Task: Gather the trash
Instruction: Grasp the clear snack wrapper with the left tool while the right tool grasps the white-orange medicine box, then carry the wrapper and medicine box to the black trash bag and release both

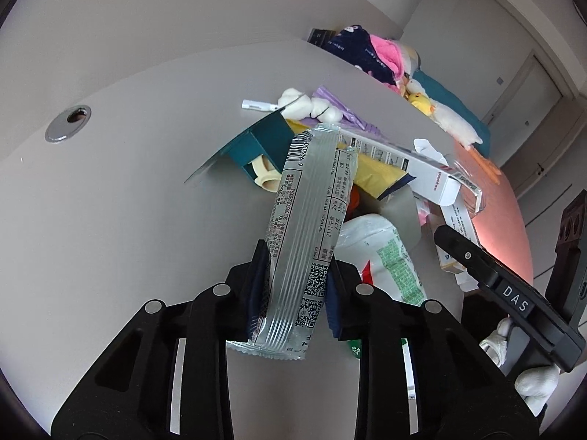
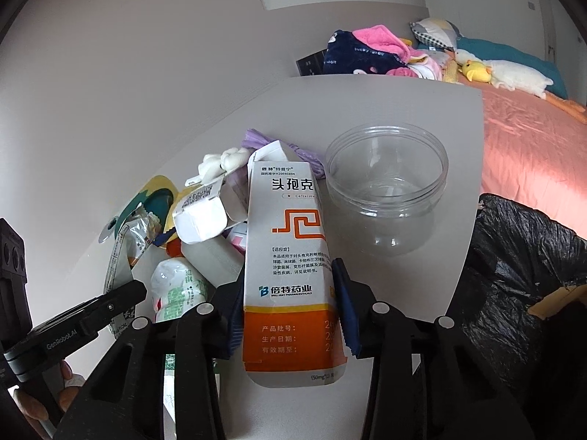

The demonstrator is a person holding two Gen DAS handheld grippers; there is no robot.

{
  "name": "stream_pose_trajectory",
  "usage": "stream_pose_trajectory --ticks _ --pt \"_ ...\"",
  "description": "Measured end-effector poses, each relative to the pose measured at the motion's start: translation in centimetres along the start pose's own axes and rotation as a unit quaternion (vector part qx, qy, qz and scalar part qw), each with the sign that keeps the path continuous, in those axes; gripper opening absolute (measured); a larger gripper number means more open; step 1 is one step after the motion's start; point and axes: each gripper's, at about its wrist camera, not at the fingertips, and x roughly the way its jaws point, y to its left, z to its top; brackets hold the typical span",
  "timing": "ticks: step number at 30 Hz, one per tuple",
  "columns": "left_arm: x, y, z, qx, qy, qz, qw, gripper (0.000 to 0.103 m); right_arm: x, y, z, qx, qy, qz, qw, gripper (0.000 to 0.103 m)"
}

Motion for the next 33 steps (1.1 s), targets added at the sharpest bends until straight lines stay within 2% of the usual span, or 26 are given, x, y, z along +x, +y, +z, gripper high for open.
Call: stream_pose_trajectory --ticks 5,13,25,33 --pt "-1.5 -0.9 0.3 0.018 -0.023 0.006 0.9996 0.027 -1.8 0.1 0.6 0.001 -0.021 0.004 1.000 0.043" --pt "-4.2 -2.5 0.7 0.032 -0.051 -0.004 0.9982 0.028 -4.8 -0.1 1.1 0.000 -0.044 0.007 0.999 0.044" --pt "-5.8 -7.1 0.3 0.070 -0.063 -0.027 0.9952 0.028 -9.7 -2.6 0.7 0.011 -0.078 -0.006 0.997 0.044" --pt "-5.2 -11.0 0.0 0.097 -0.058 -0.049 0.9924 0.028 -12.4 -5.4 0.2 0.028 -0.095 -0.022 0.995 0.045"
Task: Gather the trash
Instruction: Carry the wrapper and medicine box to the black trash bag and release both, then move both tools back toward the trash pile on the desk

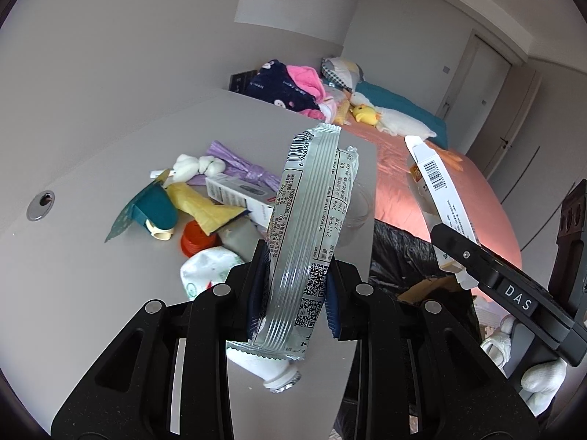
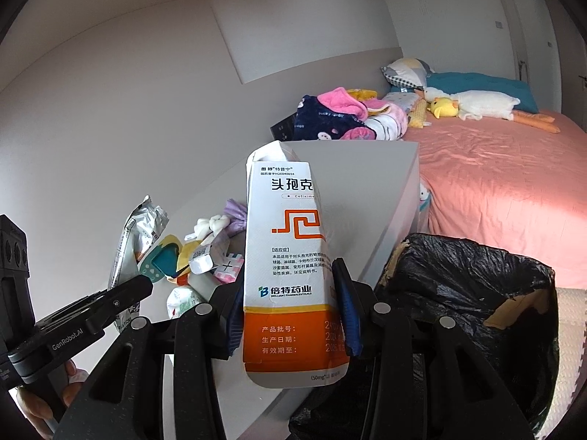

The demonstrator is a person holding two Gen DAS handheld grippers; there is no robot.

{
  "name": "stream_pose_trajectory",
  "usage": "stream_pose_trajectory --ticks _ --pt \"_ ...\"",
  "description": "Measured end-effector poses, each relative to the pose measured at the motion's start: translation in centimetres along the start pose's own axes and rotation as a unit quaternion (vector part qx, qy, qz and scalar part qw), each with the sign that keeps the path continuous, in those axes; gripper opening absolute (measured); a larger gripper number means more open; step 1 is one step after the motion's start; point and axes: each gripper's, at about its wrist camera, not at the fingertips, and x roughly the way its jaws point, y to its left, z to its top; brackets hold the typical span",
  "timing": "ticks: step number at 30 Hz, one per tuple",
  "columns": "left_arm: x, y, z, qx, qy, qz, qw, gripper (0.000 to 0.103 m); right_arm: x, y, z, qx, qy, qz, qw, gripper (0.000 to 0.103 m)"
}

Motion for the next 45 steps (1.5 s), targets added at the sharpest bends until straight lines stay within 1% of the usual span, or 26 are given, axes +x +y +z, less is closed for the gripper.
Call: stream_pose_trajectory --ticks 7,16,25,27,28,29,30,31,32,33,35,37,45 --pt "1.4 -3.9 0.3 0.025 0.009 -0.027 0.9993 0.028 -2.0 -3.1 -0.1 0.017 -0.011 -0.021 1.000 0.045" --pt "3.4 -8.4 0.1 0.056 0.025 -0.061 0.9963 0.028 -4.5 -7.0 -0.4 0.047 -0.026 -0.052 0.997 0.045" --pt "5.3 -12.4 -0.9 0.089 0.051 -0.094 0.9903 0.028 -6.1 -10.7 -1.1 0.081 -0.026 -0.086 0.993 0.046" --pt "5.8 -13.2 -1.2 0.096 0.058 -0.100 0.9887 0.029 -6.2 -11.6 -1.3 0.092 -0.022 -0.092 0.991 0.047" --pt "6.0 -13.6 -1.4 0.098 0.062 -0.103 0.9878 0.030 -6.2 -12.1 -1.4 0.099 -0.019 -0.094 0.991 0.050" --pt "6.4 -14.0 -1.6 0.102 0.072 -0.109 0.9862 0.044 -6.3 -12.5 -1.5 0.109 -0.017 -0.093 0.990 0.054" --pt "6.8 -14.2 -1.7 0.104 0.084 -0.114 0.9845 0.063 -6.4 -13.1 -1.7 0.124 -0.018 -0.096 0.987 0.059" --pt "7.1 -14.4 -1.9 0.103 0.087 -0.112 0.9846 0.098 -6.7 -13.7 -1.8 0.141 -0.025 -0.102 0.984 0.071" --pt "7.2 -14.5 -2.1 0.101 0.077 -0.106 0.9862 0.097 -7.0 -14.2 -1.9 0.156 -0.035 -0.110 0.981 0.080" --pt "7.4 -14.6 -2.2 0.104 0.077 -0.099 0.9866 0.097 -7.2 -14.6 -2.0 0.163 -0.043 -0.114 0.979 0.081" --pt "7.9 -14.5 -2.4 0.104 0.083 -0.093 0.9868 0.097 -7.3 -15.0 -2.0 0.166 -0.043 -0.116 0.978 0.081" --pt "8.1 -14.2 -2.4 0.097 0.087 -0.096 0.9868 0.097 -7.3 -15.1 -2.0 0.164 -0.045 -0.119 0.978 0.081" --pt "7.7 -12.9 -1.9 0.088 0.079 -0.082 0.9896 0.097 -6.5 -14.4 -2.1 0.152 -0.034 -0.111 0.982 0.081"
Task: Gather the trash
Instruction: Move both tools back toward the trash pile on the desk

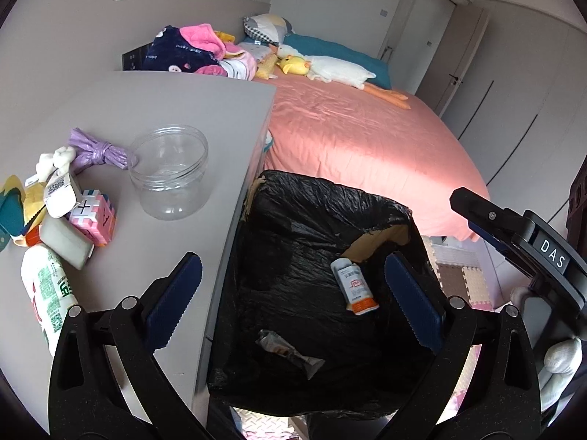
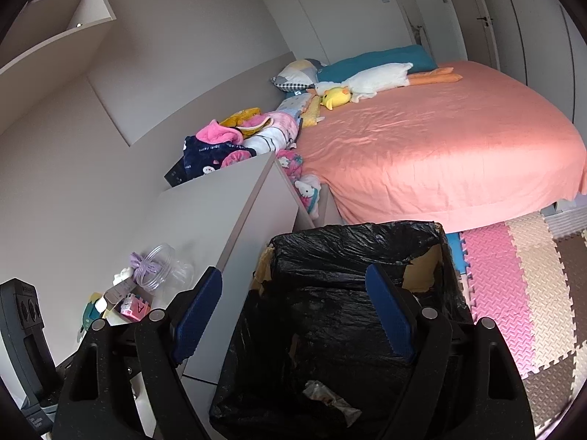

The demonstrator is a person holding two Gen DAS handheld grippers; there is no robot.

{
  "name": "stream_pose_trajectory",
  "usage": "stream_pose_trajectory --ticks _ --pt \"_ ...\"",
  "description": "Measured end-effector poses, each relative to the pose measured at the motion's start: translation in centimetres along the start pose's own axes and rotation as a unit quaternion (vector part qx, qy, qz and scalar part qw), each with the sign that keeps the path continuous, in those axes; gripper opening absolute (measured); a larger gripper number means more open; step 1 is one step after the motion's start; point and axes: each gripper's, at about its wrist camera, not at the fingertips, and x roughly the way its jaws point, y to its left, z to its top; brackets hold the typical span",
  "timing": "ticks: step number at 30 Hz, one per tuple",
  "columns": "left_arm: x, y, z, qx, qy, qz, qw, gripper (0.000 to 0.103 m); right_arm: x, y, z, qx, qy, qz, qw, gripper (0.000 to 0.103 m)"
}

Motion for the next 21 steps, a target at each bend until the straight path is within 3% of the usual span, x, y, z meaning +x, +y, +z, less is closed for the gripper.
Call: stream_pose_trajectory --ticks 21 --pt "-2.9 6.1 -1.2 -0.058 -0.013 0.070 0.9958 0.097 3.7 6.5 -2.0 -0.060 0.051 0.040 0.996 0.082"
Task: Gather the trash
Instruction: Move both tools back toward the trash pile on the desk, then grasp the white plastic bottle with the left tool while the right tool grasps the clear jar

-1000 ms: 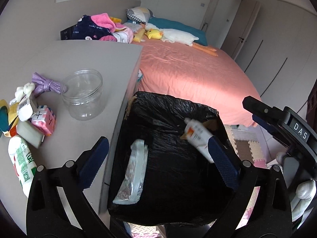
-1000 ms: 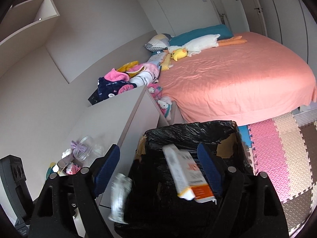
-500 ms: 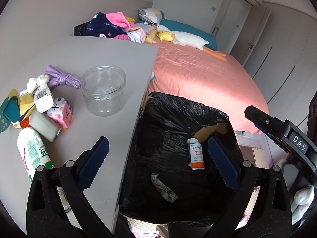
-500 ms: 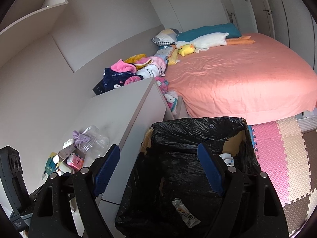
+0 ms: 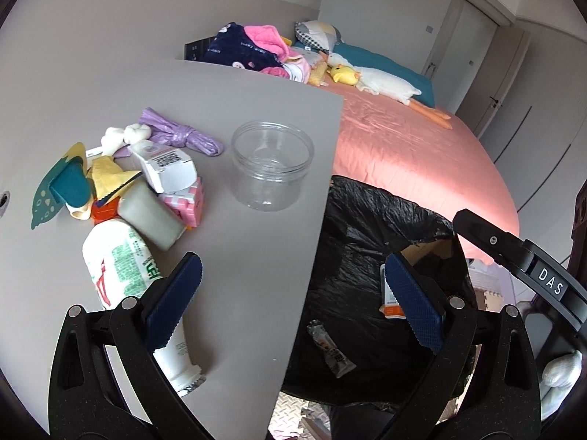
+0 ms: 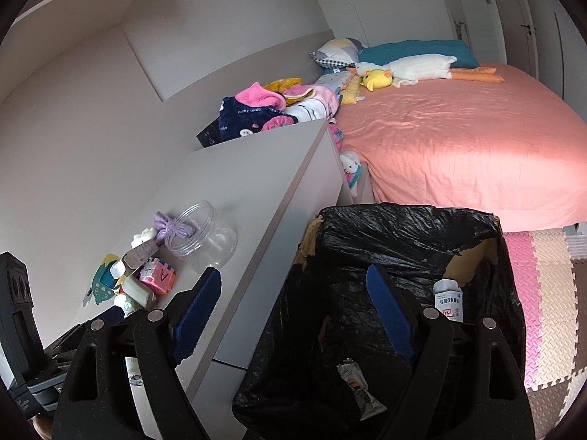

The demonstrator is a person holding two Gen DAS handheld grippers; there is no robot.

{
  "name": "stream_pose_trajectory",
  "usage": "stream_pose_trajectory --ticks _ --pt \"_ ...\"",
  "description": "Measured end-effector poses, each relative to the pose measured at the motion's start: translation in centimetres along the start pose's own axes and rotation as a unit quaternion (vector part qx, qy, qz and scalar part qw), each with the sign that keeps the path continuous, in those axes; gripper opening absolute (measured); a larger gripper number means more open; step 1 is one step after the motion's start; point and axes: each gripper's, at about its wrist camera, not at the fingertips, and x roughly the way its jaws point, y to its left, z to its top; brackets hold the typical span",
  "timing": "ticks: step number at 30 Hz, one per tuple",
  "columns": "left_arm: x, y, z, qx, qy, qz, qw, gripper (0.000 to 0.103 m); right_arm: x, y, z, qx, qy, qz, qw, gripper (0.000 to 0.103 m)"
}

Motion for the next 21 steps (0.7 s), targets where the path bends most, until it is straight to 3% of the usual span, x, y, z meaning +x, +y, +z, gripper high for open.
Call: stream_pose_trajectory --ticks 13,21 --pt "-0.4 6.7 -0.7 -0.071 0.011 0.056 0.9959 0.097 3.7 4.3 0.5 -0.027 0.032 0.020 0.999 0.082" --pt "0.7 10.1 -1.0 -0.118 0.041 0.069 0.9898 0.097 6.1 7.1 1.5 -0.053 0.053 0.017 0.997 0.082"
